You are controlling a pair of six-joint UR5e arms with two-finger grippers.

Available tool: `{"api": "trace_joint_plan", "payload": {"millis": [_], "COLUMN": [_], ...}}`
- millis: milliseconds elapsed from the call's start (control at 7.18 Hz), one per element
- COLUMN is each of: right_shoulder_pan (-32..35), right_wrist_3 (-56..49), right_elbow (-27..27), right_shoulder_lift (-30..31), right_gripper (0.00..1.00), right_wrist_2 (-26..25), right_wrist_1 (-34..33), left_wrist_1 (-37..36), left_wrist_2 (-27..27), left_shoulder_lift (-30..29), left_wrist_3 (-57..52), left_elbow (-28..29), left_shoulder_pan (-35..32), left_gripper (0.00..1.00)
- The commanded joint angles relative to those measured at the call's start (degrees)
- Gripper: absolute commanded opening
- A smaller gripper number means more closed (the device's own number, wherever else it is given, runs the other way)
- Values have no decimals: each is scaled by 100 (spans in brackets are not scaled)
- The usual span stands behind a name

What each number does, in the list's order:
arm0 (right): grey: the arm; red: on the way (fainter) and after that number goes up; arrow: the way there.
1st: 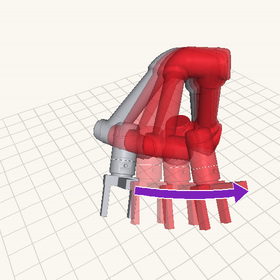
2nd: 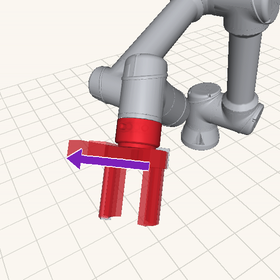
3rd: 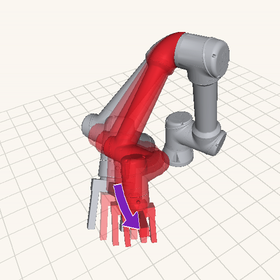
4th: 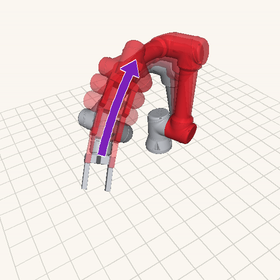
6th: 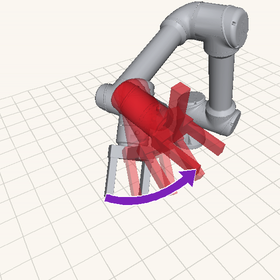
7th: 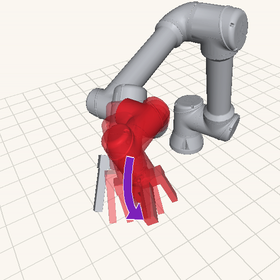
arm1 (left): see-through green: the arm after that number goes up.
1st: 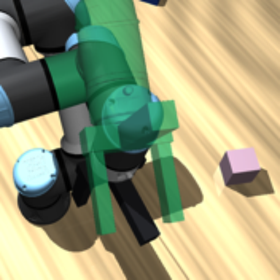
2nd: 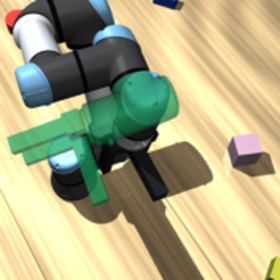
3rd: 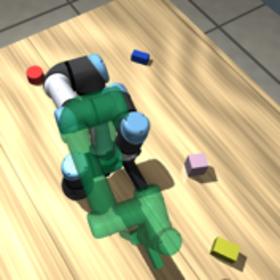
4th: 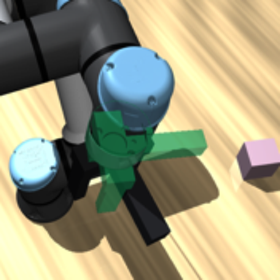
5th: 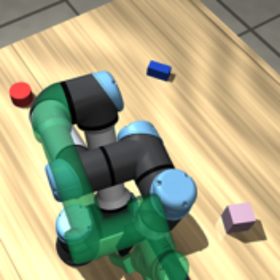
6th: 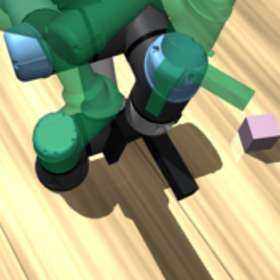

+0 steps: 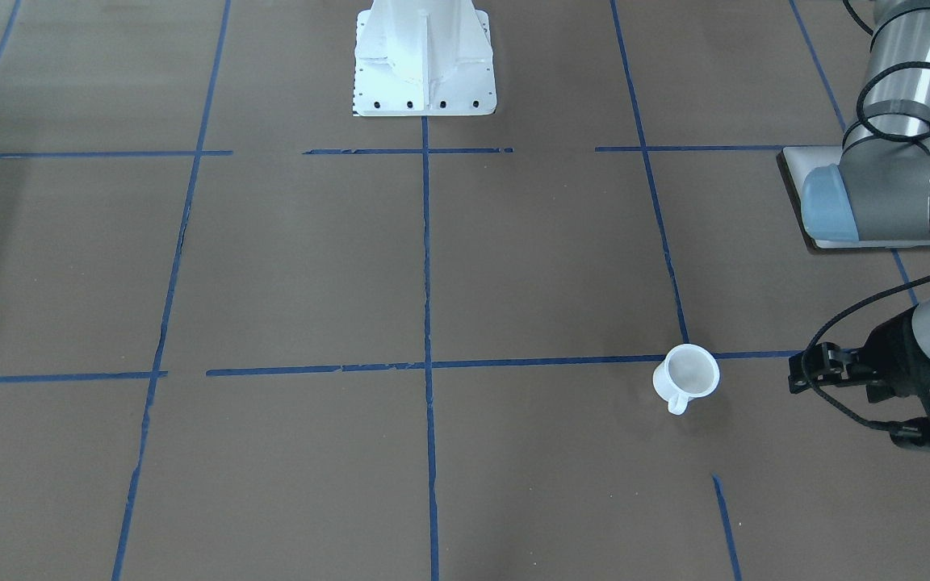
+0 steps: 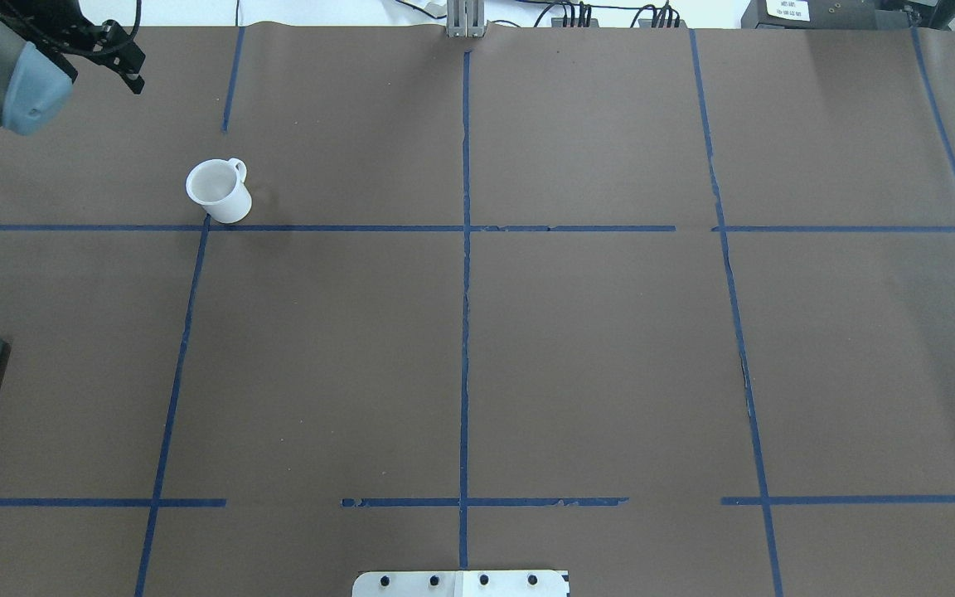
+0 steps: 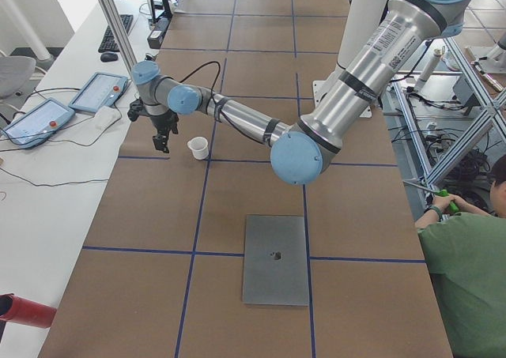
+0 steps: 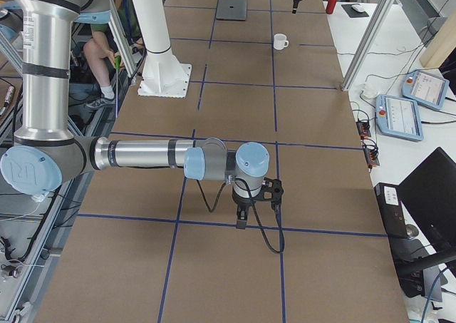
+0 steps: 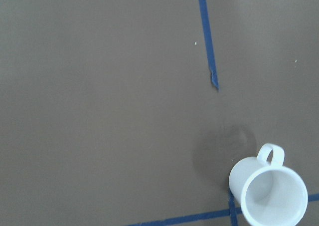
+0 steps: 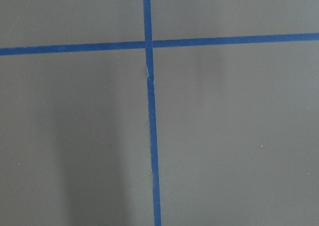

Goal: Place cup on laptop
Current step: 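Reach the left gripper forward to the white cup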

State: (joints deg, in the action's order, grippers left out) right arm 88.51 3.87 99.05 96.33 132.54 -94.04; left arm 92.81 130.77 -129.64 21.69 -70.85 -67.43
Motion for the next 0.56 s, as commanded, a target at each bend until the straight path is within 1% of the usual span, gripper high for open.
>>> {"api": "trace_joint_plan", "payload": {"millis": [0,139,418], "right_shoulder_pan": [0,0,0], "right_wrist_3": [0,0,0], "right_elbow": [0,0,0], "right_shoulder_lift": [0,0,0], "right_gripper": [100,100,100], "right_wrist_2": [0,0,0], "right_wrist_1": [0,0,0], "left_wrist_1": [1266,1570,1626], "left_wrist_2": [-34,-34,-42], "left_shoulder_lift": [-518,-510,-492], "left_wrist_3": [693,940,986], "left_elbow": [1148,1361,1407], "left_shoulder_pan": [440,685,915], "left_gripper": [100,100,100]}}
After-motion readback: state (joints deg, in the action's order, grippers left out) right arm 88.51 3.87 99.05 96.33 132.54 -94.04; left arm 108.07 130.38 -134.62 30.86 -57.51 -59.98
